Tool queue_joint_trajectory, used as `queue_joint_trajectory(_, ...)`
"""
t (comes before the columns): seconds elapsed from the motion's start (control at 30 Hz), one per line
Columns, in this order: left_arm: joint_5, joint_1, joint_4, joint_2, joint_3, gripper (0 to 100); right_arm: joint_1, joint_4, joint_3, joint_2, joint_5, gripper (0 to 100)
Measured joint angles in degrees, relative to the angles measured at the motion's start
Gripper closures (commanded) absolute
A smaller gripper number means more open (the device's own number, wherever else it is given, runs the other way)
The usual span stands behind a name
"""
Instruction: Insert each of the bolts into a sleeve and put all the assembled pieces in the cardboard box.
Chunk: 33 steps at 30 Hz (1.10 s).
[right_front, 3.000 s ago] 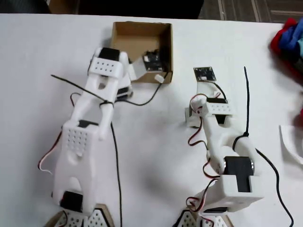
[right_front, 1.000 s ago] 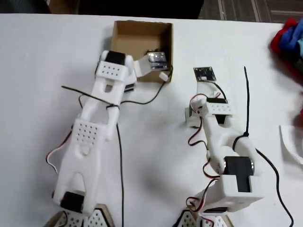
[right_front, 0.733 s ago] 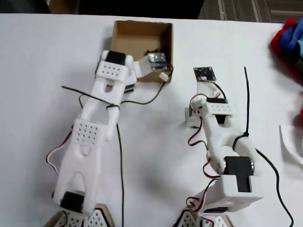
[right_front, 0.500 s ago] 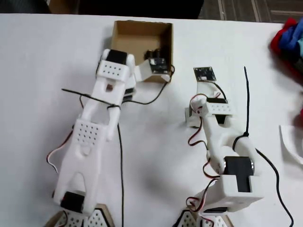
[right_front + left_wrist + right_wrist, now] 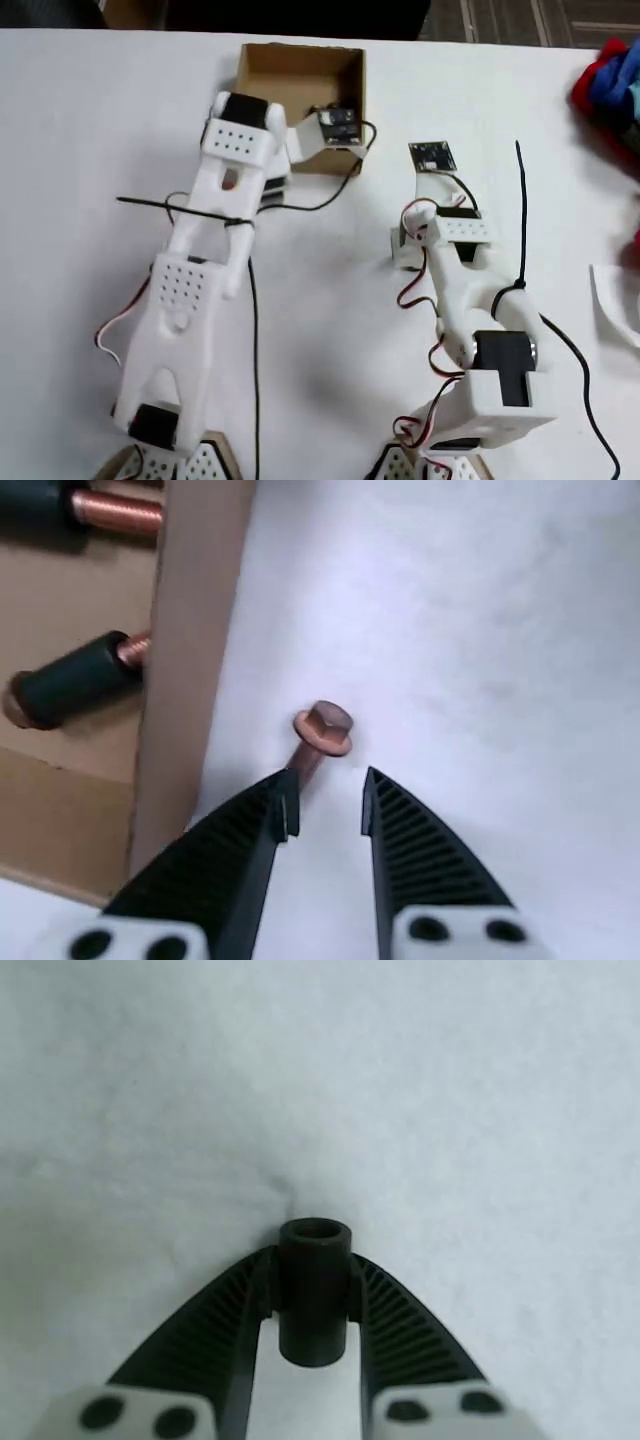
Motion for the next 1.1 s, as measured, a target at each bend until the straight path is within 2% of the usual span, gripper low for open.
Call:
queue_joint_trajectory(0.3,-0.9,-0.2,-2.2,3.3,0.0,87,0.0,0.0,0.0,0.0,0.0,97.4)
queue_joint_trajectory(0.57,-0.9,-3.2,-4.4,6.4,0.0,87,0.0,0.0,0.0,0.0,0.0,97.4)
queue_joint_trajectory(1.1,-1.1,-1.5,-6.4,8.0,0.0,87,0.0,0.0,0.0,0.0,0.0,97.4)
